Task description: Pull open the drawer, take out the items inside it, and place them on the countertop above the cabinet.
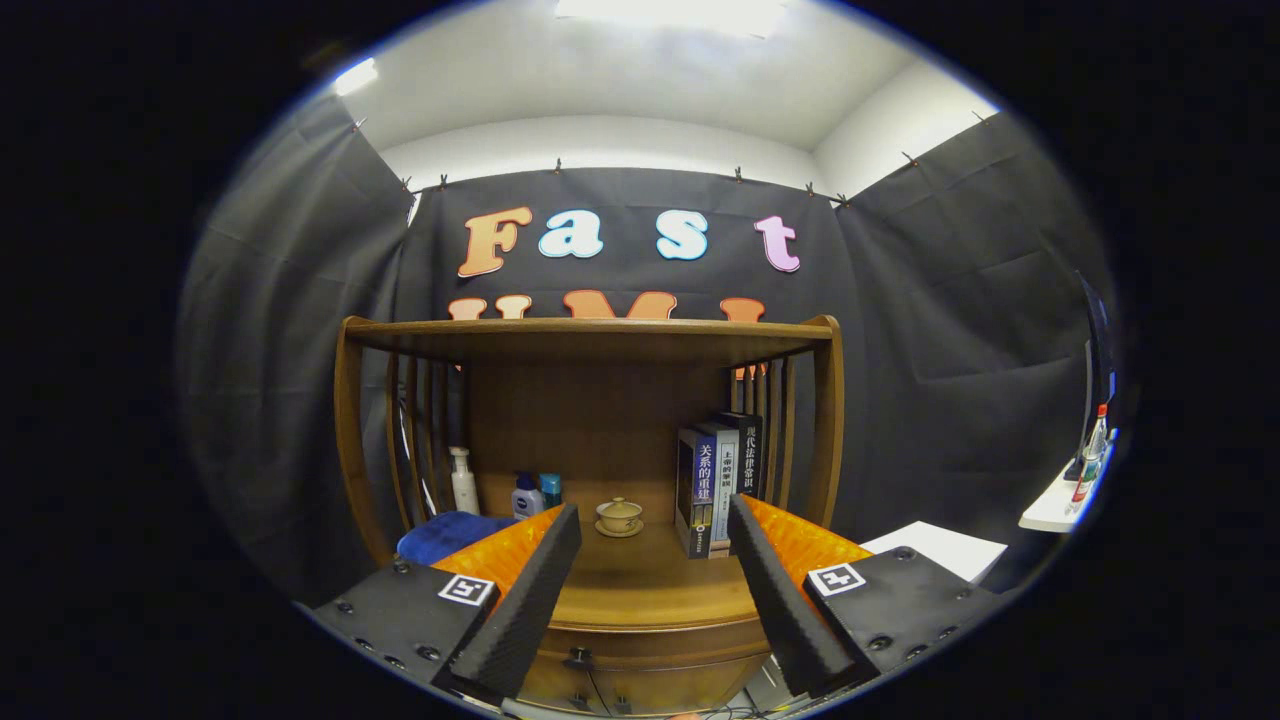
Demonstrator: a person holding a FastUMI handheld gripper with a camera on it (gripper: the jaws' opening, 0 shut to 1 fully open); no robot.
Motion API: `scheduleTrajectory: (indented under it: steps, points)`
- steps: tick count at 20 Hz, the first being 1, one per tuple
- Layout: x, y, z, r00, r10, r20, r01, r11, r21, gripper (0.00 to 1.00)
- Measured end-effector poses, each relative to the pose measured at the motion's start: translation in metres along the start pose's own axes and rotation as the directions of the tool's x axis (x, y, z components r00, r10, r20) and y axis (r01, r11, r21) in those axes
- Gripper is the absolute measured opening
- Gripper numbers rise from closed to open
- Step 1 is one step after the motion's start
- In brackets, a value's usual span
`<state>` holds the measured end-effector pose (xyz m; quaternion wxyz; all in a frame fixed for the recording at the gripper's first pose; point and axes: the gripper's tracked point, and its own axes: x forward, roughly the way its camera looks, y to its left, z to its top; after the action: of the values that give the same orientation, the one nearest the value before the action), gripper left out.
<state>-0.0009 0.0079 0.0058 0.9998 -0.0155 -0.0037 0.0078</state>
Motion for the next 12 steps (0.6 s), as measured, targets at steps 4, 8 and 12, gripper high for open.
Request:
scheduleTrajectory:
  steps: [4, 8, 12]
  points:
    - [0.000, 0.003, -0.004, 1.000, 0.009, -0.010, -0.009, 1.000, 0.010, 0.98]
    - [0.005, 0.006, -0.016, 1.000, 0.006, -0.020, -0.005, 1.000, 0.022, 0.98]
    - [0.008, 0.025, -0.038, 0.999, 0.046, -0.015, -0.045, 0.998, 0.043, 0.98]
